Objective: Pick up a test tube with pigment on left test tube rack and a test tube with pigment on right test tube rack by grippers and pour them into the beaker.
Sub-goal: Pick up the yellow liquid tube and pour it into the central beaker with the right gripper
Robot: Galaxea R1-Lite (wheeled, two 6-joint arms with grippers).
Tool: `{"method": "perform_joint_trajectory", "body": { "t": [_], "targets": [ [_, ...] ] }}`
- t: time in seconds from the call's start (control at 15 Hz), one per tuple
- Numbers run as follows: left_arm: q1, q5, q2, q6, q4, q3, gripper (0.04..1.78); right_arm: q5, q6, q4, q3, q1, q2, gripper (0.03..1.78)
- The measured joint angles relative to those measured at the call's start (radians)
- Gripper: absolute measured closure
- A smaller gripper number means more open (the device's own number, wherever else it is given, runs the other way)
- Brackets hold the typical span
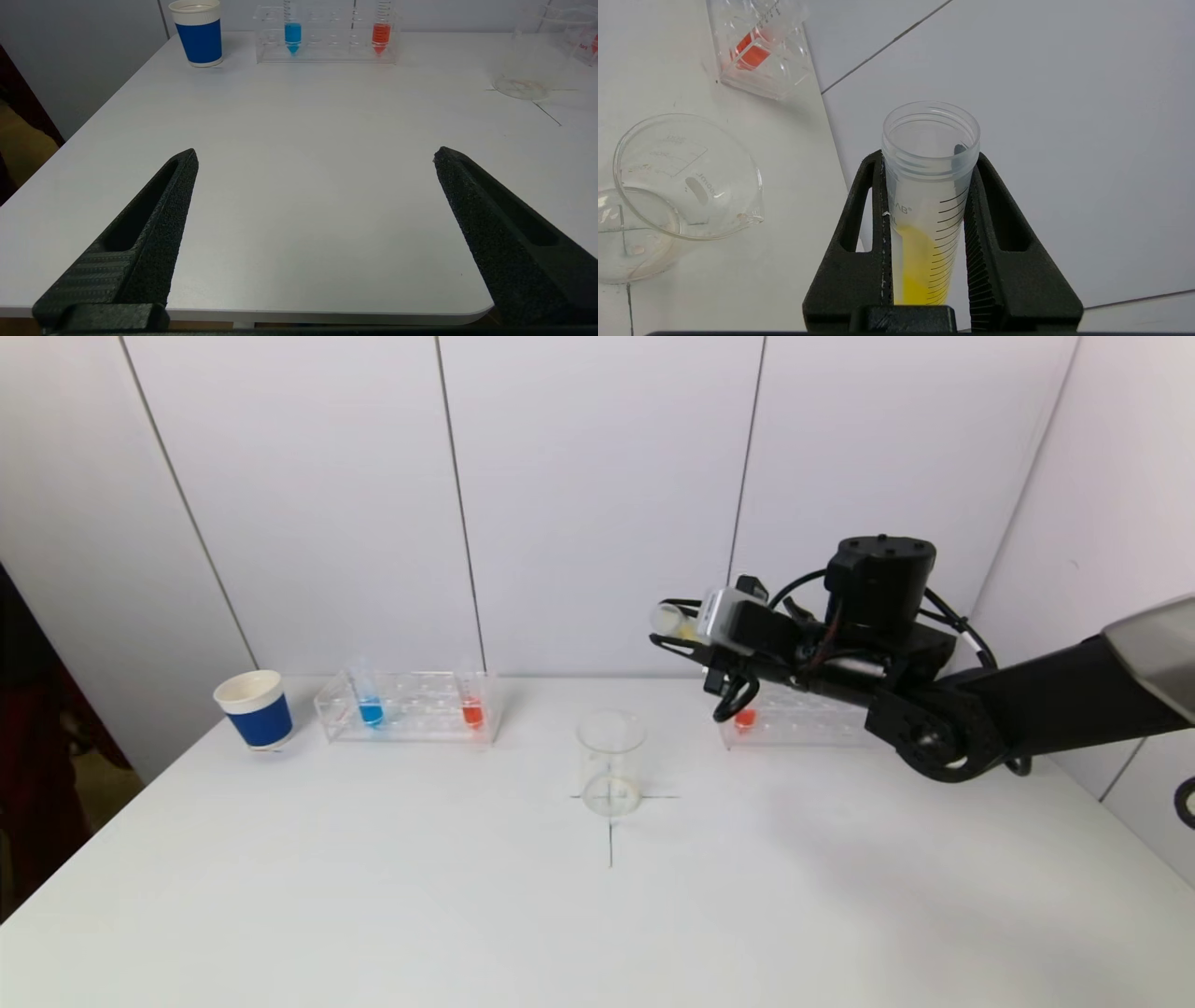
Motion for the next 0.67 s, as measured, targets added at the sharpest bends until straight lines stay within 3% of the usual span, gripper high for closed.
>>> {"method": "perform_joint_trajectory", "body": {
  "t": [0.67],
  "targets": [
    [-0.001,0.0,0.0,0.0,0.0,0.0,0.06,-0.009,-0.145,0.019,-0.063,0.013,0.085,1.31]
  ]
}}
